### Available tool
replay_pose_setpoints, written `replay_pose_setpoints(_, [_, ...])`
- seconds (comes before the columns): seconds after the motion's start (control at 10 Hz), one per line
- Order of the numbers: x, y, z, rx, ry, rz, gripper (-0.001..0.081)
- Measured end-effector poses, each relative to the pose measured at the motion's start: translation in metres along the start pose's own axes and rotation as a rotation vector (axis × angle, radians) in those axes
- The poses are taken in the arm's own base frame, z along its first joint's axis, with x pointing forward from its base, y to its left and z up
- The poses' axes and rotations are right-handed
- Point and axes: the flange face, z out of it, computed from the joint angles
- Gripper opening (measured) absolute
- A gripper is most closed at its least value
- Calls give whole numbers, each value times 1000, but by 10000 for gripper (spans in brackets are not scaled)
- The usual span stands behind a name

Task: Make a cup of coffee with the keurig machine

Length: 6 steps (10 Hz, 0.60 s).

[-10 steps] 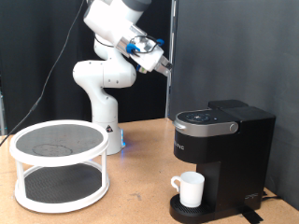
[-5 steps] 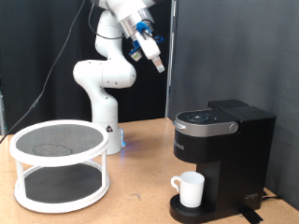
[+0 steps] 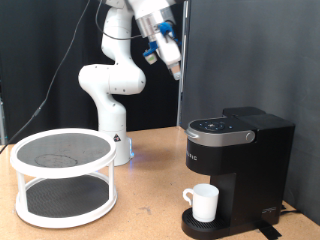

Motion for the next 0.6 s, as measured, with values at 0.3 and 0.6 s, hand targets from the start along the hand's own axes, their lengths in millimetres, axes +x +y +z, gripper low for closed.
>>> replay_pose_setpoints(0.3, [-40,15,9,58,77,-131,734])
replay_pose_setpoints(0.6, [-76,23,21,71,95,-173,734])
